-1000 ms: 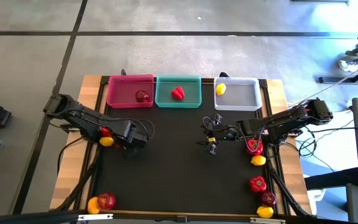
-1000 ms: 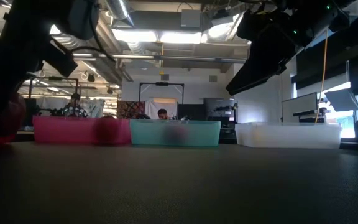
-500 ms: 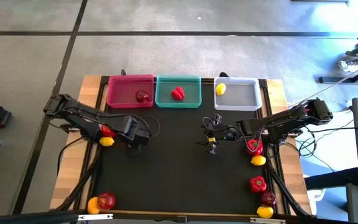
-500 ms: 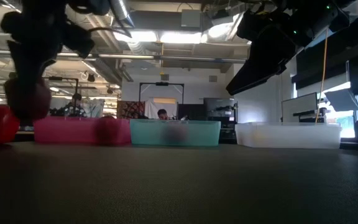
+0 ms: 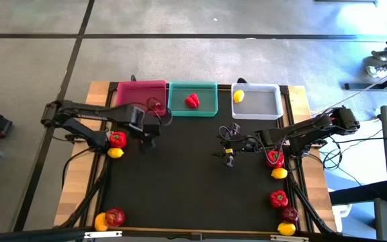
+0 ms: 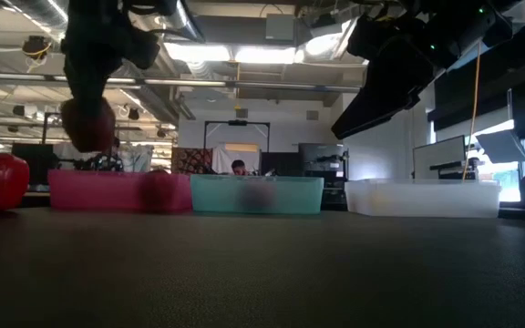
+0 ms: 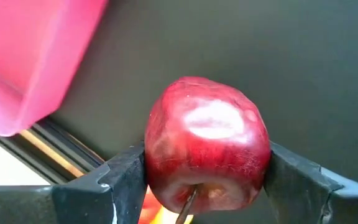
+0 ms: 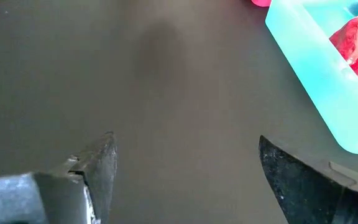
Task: Sort produce into baskets
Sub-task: Put the apple into the pink bin
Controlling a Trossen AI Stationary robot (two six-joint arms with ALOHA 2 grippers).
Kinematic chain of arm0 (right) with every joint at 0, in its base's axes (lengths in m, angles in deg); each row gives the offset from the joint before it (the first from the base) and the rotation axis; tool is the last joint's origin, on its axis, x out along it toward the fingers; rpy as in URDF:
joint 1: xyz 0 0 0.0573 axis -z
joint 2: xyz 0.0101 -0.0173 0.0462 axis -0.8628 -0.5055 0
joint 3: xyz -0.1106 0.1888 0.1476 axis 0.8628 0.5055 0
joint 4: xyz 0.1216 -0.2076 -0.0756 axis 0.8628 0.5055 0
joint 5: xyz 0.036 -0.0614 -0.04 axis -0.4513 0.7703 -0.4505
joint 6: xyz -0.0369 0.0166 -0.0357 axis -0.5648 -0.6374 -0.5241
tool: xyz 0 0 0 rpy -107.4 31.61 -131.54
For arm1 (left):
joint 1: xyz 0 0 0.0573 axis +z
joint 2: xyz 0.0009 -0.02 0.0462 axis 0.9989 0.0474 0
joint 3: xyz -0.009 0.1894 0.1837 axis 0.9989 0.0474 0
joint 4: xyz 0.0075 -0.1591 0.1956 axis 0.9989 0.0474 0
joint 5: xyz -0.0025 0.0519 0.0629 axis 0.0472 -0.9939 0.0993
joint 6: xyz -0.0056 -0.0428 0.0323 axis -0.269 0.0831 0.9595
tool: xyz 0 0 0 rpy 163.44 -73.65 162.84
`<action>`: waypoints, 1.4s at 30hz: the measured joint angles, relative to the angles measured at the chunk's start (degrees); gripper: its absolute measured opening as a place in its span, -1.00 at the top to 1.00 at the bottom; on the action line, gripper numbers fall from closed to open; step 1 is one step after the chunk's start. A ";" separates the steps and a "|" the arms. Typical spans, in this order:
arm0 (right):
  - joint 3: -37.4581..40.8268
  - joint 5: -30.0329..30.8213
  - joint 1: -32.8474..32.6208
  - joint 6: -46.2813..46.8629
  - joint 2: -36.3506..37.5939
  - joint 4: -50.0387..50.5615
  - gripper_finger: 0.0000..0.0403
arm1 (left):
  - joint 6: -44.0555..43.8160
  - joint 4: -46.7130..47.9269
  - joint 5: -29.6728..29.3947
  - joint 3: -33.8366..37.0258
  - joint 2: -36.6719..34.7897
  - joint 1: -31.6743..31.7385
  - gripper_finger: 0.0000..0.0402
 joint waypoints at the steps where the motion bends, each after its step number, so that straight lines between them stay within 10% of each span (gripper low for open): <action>1: 0.00 0.00 0.00 0.00 0.00 0.01 -0.61 | 0.46 -0.01 -0.32 0.00 -0.64 1.39 -0.31; 28: 0.00 0.00 0.00 -0.01 0.00 -2.74 -0.61 | 14.78 -11.17 -10.32 0.31 -2.04 36.90 -0.31; 42: 0.00 0.06 0.00 -0.98 0.00 -2.79 -0.61 | 16.33 -10.36 -10.30 0.33 0.29 44.70 -0.31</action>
